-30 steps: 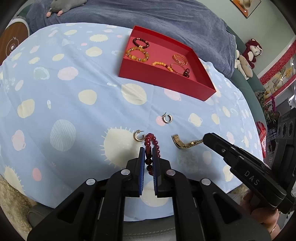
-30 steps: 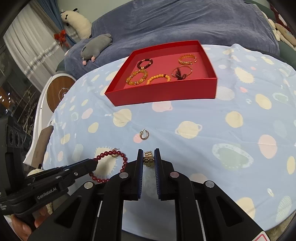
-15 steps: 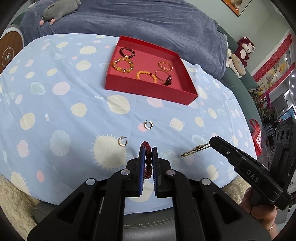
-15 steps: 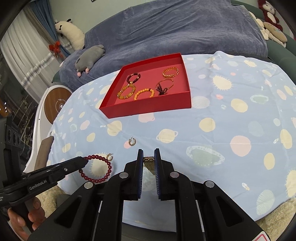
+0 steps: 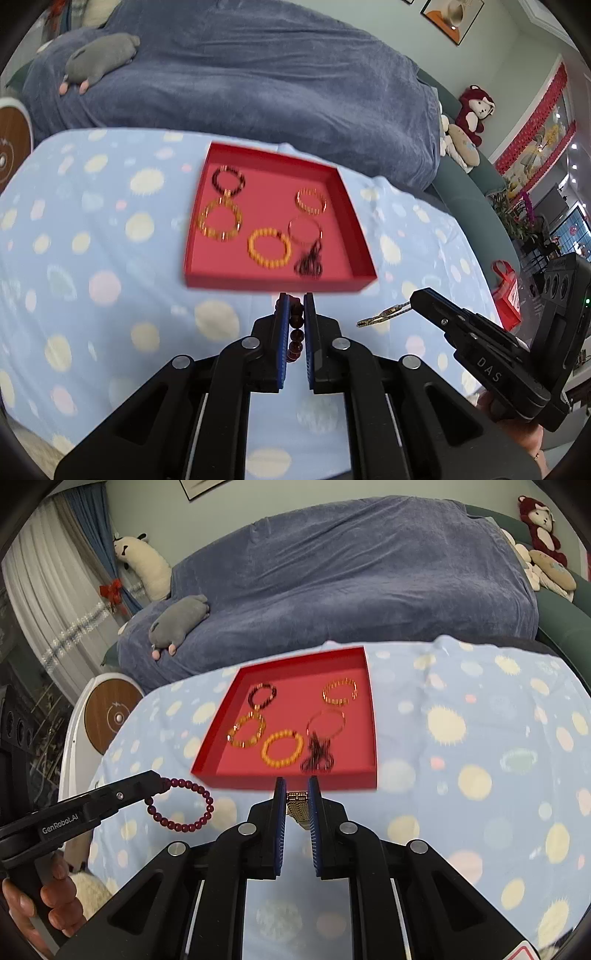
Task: Organize jewelry
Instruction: 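Lift the bracelet with left and the watch with right over the red box, then open both tools to drop the bracelet and watch into the box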
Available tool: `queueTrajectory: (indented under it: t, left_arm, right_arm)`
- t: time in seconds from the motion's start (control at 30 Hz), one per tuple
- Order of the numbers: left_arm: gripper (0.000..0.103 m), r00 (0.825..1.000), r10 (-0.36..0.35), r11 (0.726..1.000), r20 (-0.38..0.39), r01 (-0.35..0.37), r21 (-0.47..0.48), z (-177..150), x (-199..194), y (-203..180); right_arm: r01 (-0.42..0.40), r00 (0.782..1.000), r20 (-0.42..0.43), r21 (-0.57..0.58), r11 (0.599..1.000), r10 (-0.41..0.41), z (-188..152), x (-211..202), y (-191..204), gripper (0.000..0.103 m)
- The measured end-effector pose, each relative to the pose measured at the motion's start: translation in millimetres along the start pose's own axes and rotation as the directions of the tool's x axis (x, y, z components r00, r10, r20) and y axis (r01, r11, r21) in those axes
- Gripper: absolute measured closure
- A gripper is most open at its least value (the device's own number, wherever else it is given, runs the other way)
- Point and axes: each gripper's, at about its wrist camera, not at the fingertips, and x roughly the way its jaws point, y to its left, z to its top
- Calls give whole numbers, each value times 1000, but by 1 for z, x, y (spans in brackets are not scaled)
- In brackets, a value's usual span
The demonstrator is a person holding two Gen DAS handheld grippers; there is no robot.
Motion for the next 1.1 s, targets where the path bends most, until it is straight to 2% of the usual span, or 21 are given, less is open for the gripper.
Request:
queueTrajectory:
  t: [0.27, 0.63, 0.87, 1.07, 1.1]
  left_arm:
    - [95, 999, -1, 1000, 33, 0, 20, 69, 38, -3]
    - [95, 1000, -18, 1000, 0, 18, -24, 135, 118, 7]
    - [96, 1000, 0, 999, -25, -1, -47, 149, 161, 17]
    - [95, 998, 19, 996, -66, -24, -85, 133, 183, 33]
    - [89, 997, 28, 995, -67, -34, -91, 128, 182, 36]
  right_arm:
    - [18, 999, 29, -22, 1000, -18, 62, 40, -4, 91]
    - [30, 999, 12, 9, 1000, -30, 121, 117, -20, 91]
    - [37, 999, -7, 24, 999, -37, 127, 155, -28, 91]
    - [54, 996, -76, -3, 999, -54, 97, 176, -34, 91]
    - [62, 995, -78, -6, 998, -63, 90, 175, -34, 90]
